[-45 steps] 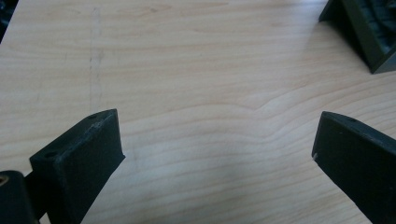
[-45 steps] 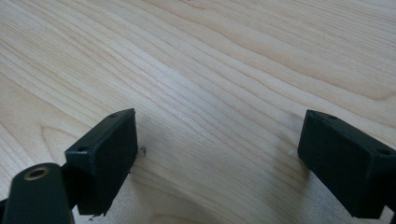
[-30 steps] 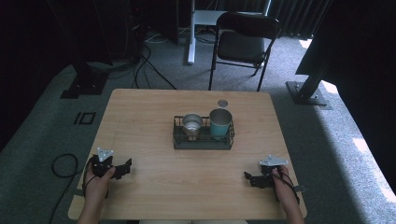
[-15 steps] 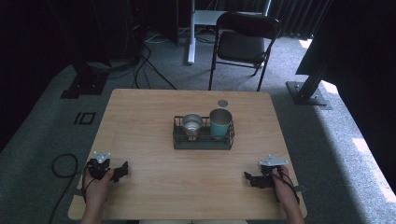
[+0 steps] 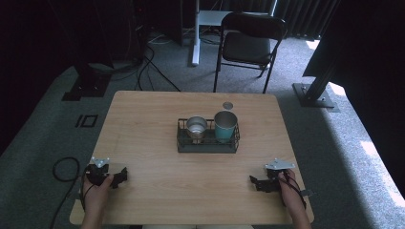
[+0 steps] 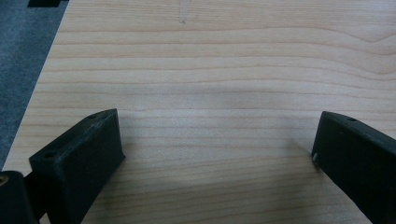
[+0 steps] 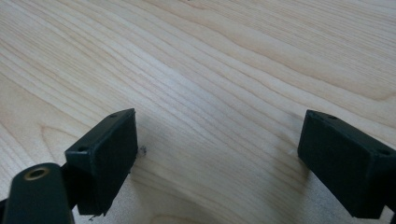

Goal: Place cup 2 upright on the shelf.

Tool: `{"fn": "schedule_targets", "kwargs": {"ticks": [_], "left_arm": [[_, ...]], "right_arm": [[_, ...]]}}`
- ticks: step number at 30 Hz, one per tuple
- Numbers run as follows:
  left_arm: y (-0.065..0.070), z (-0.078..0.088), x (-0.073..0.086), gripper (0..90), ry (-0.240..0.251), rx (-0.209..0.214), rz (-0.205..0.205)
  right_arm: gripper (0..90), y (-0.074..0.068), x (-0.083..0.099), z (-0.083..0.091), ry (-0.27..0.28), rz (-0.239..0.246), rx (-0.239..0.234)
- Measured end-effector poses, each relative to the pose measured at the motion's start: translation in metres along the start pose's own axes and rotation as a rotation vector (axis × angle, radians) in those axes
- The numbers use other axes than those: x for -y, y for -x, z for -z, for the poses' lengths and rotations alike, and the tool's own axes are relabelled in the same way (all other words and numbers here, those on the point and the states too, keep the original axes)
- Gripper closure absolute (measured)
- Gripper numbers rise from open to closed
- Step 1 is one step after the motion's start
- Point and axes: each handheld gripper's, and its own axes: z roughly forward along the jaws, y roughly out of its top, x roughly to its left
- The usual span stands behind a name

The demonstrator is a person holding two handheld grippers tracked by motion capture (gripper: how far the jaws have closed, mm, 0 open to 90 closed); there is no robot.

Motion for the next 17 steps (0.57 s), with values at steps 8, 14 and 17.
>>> {"fn": "schedule_targets", "kwargs": {"ticks": [8,14,17], "left_arm": [[-0.0014,-0.0006,-0.0003,2.4,0.003,-0.028,0.030],[-0.0014,-0.0006,-0.0002,2.4,0.003,-0.028,0.031],[-0.0014,-0.0006,-0.0003,2.4,0.003,-0.028,0.031]], "right_arm": [[11.6,0.0001,0.0000,0.0000,0.000,0.000,0.000],[11.6,0.0000,0.0000,0.0000,0.000,0.000,0.000],[11.6,0.0000,0.0000,0.0000,0.000,0.000,0.000]]}}
